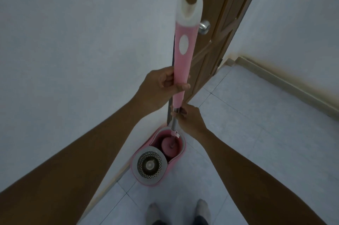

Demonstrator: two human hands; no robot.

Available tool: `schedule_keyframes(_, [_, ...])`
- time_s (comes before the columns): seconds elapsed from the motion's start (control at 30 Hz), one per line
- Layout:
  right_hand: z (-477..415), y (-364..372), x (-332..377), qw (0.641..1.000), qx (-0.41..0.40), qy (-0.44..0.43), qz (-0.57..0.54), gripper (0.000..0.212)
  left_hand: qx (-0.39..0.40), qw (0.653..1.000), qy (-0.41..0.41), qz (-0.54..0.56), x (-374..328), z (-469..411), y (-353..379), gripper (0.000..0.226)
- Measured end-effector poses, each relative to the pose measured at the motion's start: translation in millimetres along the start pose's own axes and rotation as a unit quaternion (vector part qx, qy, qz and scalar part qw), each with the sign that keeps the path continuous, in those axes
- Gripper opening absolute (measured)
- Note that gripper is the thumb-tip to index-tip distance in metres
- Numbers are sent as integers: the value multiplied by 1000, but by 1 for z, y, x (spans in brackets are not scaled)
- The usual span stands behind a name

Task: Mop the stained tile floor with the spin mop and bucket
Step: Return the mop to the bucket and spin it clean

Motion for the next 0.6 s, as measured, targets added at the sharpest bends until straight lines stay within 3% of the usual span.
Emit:
schedule_keyframes(0.17, [4,-7,30,998,19,-43,-36,20,-9,999,44,16,-31,1,-14,49])
schedule_keyframes(0.43, [30,10,17,998,64,-8,-3,29,-2,1000,-3,-7,-2,32,-17,41])
schedule_keyframes(0.6, [28,2,47,998,50,-21,-33,26,-34,997,57,-44,-41,29,-34,40])
Point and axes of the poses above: each hand's wrist, its own z-axis away from the middle knuckle, its own y-axis out of the palm, x = y × z, the point moved 9 cm from there along -z, towards the middle knuckle, and after that the axes turned 10 degrees about -x, right-handed, at the moved point
